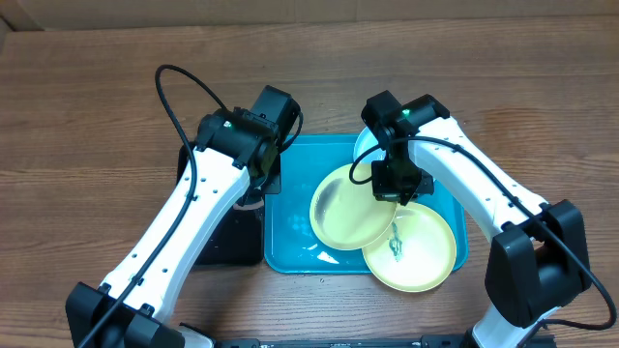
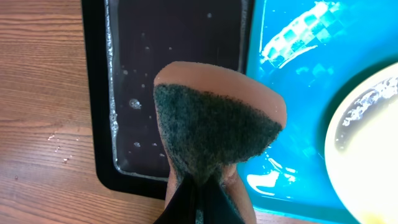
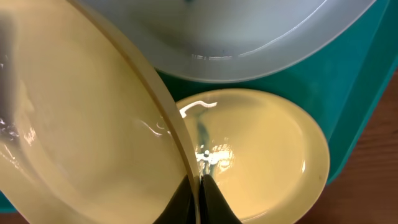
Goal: Clean dirty plates on tray and stack at the side
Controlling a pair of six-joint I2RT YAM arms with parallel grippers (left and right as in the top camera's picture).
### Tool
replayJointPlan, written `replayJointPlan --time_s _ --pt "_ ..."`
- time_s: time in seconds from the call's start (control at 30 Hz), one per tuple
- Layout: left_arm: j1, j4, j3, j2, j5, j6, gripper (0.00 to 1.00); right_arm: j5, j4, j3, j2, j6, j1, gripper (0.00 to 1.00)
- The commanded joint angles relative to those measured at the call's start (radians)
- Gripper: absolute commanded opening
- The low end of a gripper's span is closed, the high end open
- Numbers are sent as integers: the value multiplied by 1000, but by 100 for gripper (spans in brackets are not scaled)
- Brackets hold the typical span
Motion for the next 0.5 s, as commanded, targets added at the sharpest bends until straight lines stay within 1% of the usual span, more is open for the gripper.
replayJointPlan --time_s 0.0,0.07,0.13,0.3,0.37,0.47 --pt "19 0 2 3 -18 -5 4 -164 0 29 -37 -64 4 4" --pt "24 -5 2 3 -18 3 4 -269 7 28 -37 -101 4 4" --pt "26 -18 2 3 -18 9 4 -368 8 27 -36 -107 4 4" --pt "44 -50 2 3 -22 9 4 -552 56 27 -37 -150 4 4" --pt "56 -50 2 3 -26 9 4 -565 95 26 -37 -139 4 4" --pt "85 -50 2 3 -24 9 4 -536 161 26 -36 -77 4 4"
